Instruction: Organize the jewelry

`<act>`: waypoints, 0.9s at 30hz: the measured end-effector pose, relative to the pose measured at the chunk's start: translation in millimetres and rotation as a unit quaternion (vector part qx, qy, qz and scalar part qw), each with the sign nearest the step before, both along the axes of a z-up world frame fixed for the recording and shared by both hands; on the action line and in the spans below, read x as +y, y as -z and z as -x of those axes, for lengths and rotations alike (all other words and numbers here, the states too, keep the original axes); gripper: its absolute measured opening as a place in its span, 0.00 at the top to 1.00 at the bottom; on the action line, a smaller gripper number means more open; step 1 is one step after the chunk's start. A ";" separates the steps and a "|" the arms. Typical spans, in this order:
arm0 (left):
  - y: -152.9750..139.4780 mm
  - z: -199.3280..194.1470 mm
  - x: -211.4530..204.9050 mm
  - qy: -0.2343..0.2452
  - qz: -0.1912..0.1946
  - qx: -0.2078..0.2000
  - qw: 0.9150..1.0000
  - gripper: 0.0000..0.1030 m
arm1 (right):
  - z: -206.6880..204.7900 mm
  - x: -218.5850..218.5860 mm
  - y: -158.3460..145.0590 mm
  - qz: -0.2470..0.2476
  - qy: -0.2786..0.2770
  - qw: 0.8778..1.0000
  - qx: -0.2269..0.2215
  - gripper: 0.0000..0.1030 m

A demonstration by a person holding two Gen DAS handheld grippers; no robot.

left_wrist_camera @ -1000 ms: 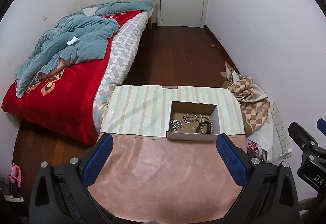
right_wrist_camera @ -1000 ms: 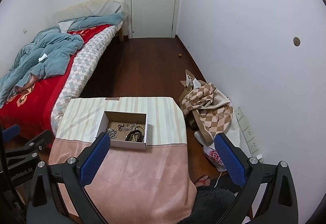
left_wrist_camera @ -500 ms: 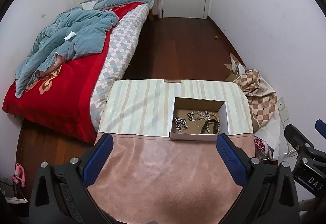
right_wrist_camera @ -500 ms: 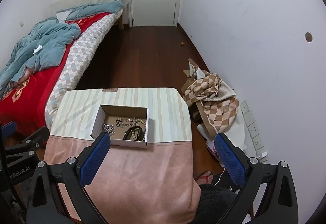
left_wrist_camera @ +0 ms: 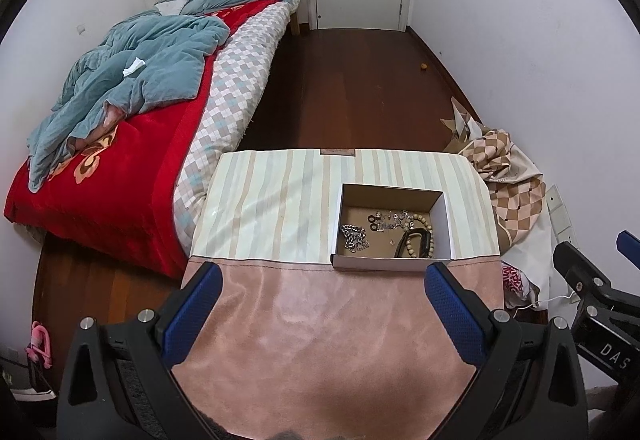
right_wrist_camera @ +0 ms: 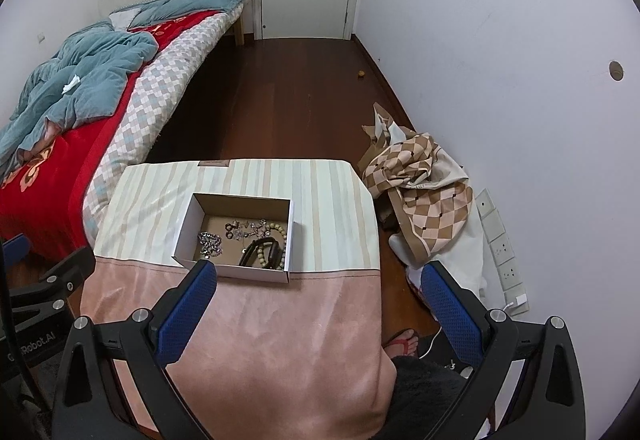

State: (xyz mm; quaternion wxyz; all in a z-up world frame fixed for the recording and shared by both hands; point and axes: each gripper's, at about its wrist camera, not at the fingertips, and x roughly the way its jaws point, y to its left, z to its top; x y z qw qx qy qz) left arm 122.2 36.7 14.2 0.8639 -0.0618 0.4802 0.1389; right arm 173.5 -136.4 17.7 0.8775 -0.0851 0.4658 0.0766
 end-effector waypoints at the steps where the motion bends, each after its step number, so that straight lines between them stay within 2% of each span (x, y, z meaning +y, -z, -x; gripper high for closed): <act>1: 0.1 -0.4 0.0 0.000 0.000 0.000 1.000 0.00 | -0.1 0.2 0.8 0.001 0.000 1.000 0.000 0.00; 27: -0.1 2.6 0.2 0.002 -0.002 -0.001 1.000 0.00 | 2.3 -1.1 0.8 0.002 -0.001 1.000 0.002 0.00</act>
